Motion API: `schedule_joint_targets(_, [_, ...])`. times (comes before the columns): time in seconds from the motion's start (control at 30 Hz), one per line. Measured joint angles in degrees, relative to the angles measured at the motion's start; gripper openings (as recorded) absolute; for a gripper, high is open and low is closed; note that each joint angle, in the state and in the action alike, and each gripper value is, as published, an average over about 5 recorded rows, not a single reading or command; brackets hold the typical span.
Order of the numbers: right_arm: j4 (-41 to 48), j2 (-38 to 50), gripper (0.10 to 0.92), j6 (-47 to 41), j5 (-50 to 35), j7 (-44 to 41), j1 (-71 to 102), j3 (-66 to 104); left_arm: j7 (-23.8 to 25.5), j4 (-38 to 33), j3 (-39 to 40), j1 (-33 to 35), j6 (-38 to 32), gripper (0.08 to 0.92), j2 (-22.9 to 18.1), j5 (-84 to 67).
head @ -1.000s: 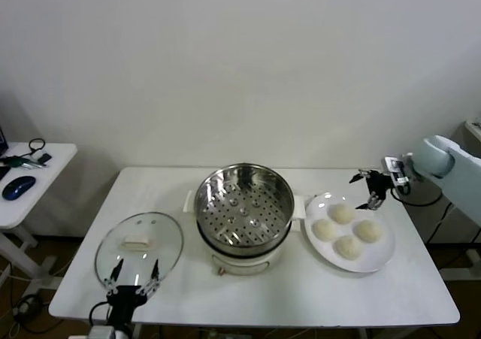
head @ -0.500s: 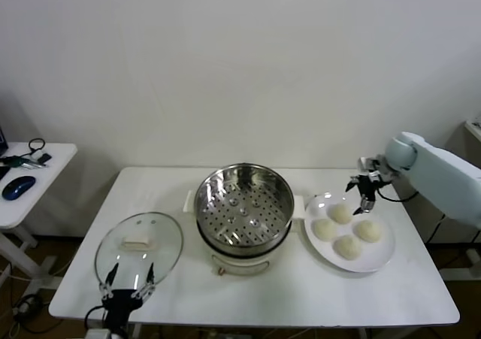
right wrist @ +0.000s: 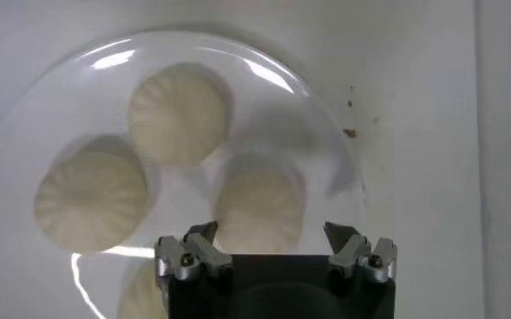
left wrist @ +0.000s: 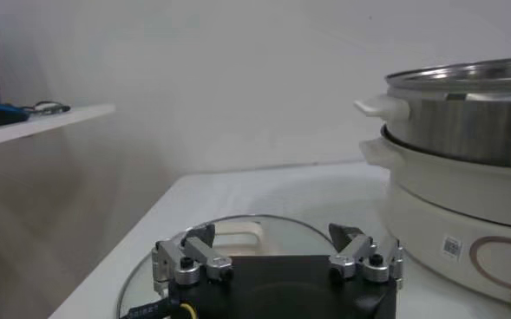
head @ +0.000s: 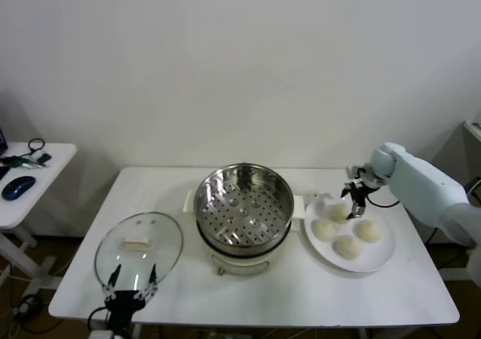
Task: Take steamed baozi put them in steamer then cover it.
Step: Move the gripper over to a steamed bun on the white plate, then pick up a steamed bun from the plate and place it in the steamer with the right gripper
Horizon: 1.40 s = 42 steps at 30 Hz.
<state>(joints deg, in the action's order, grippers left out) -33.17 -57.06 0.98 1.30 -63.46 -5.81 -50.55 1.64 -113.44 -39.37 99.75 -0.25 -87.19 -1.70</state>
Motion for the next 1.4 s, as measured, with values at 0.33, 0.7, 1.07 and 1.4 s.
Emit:
schedule_joint_targets(0.33, [2.07, -1.72, 0.694, 0.32, 1.65, -0.64, 0.33, 0.58, -0.14, -0.01, -0.06, 0.03, -0.02, 0.823, -0.18, 0.26])
schedule_joint_targets(0.7, [-0.95, -0.75, 0.661, 3.15, -0.52, -2.81, -6.66, -4.11, -0.22, -0.15, 0.12, 0.06, 0.03, 0.823, -0.26, 0.94])
schedule_joint_targets(1.07, [-15.48, -3.25, 0.653, 13.54, -8.08, -5.08, -27.35, -18.07, -0.31, -0.77, 0.39, 0.42, -0.05, 0.823, -0.11, 1.60])
schedule_joint_targets(1.4, [-33.15, -10.43, 0.653, 23.76, -7.42, -3.39, -38.24, -24.45, -0.33, -1.84, 0.42, 0.33, 0.15, 0.823, -0.08, 2.13])
